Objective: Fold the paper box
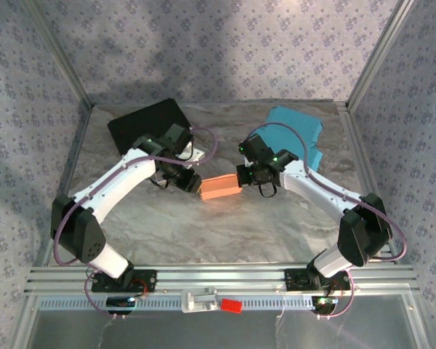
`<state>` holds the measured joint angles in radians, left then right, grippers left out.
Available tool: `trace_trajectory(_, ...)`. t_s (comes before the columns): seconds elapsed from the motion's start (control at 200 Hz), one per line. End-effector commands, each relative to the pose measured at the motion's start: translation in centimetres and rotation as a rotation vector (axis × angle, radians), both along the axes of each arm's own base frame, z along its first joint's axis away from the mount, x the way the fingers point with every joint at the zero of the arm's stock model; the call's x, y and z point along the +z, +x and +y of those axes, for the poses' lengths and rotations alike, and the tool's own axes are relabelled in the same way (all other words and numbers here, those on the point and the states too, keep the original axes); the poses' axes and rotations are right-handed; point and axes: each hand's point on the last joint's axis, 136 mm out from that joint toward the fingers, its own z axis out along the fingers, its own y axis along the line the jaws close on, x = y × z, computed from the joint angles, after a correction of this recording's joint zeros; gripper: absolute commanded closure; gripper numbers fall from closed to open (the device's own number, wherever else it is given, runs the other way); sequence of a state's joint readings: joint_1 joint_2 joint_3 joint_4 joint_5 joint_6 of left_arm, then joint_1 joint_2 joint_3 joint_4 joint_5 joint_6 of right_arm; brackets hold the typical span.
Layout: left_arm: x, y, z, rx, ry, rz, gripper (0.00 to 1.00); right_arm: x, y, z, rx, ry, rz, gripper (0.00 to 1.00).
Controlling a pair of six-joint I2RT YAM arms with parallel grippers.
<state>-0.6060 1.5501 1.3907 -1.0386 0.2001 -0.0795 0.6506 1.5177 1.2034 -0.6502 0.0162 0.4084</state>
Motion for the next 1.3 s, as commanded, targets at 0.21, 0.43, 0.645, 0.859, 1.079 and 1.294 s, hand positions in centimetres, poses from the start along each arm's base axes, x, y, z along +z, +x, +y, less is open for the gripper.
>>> trace_trajectory(0.21, -1.3, 1.1, -0.9, 0.068, 0.032, 0.018, 0.65, -0.2, 0.0, -0.1, -0.022, -0.015, 0.026, 1.00)
trace_trajectory(0.43, -1.6, 2.1, -1.1, 0.080, 0.051, -0.007, 0.67, -0.7, 0.1, 0.0, -0.021, -0.019, 0.035, 1.00)
trace_trajectory(0.645, -0.5, 3.2, -0.5, 0.090, 0.075, -0.065, 0.65, -0.4, 0.2, 0.1, -0.020, -0.016, 0.030, 1.00)
trace_trajectory(0.859, -1.6, 2.5, -1.2, 0.060, 0.051, 0.000, 0.66, -0.3, 0.3, 0.0, -0.023, -0.018, 0.032, 1.00)
trace_trajectory(1.079, -1.8, 2.8, -1.3, 0.062, 0.059, 0.002, 0.73, -0.3, 0.3, 0.1, -0.023, -0.017, 0.032, 1.00)
trace_trajectory(1.294, -2.2, 2.8, -1.5, 0.064, 0.058, 0.014, 0.82, -0.3, 0.4, 0.1, -0.029, -0.017, 0.033, 1.00)
